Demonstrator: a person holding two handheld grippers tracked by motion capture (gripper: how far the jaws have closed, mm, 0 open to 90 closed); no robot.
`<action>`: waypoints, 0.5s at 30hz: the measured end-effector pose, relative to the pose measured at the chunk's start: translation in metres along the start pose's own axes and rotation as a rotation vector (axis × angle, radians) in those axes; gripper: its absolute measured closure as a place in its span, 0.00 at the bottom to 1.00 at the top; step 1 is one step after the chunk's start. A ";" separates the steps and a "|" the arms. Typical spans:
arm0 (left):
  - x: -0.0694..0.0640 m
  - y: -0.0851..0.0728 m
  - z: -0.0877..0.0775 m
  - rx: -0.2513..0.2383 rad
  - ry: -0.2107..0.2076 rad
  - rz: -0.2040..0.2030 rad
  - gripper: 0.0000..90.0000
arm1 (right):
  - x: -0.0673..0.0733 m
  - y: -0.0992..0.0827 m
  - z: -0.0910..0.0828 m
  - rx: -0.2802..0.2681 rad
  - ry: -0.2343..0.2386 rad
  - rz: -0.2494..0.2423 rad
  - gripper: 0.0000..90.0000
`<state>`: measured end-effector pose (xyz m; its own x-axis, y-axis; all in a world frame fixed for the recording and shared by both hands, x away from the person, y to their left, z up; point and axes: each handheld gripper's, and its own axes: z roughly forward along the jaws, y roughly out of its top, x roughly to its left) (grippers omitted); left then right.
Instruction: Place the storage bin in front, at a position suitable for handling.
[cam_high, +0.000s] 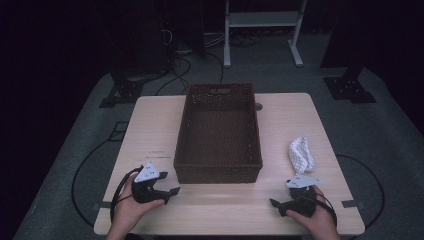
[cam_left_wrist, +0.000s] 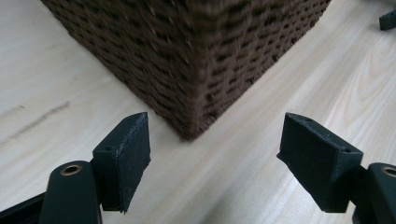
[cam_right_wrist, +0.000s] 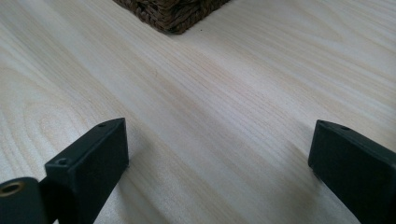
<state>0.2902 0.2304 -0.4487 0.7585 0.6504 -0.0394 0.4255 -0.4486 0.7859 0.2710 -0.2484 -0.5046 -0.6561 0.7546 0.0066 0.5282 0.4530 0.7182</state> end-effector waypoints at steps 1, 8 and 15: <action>0.000 0.000 0.000 0.000 0.000 0.000 0.26 | 0.000 0.000 0.000 0.000 0.000 0.000 0.05; 0.006 0.024 -0.008 -0.033 -0.007 -0.013 0.23 | 0.000 0.000 0.000 -0.001 -0.001 -0.001 0.05; 0.009 0.036 -0.014 -0.049 -0.002 -0.014 0.22 | 0.000 0.000 0.000 0.000 0.000 0.000 0.05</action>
<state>0.3058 0.2290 -0.4118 0.7539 0.6550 -0.0522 0.4116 -0.4088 0.8146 0.2710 -0.2484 -0.5046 -0.6558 0.7549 0.0067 0.5284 0.4527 0.7182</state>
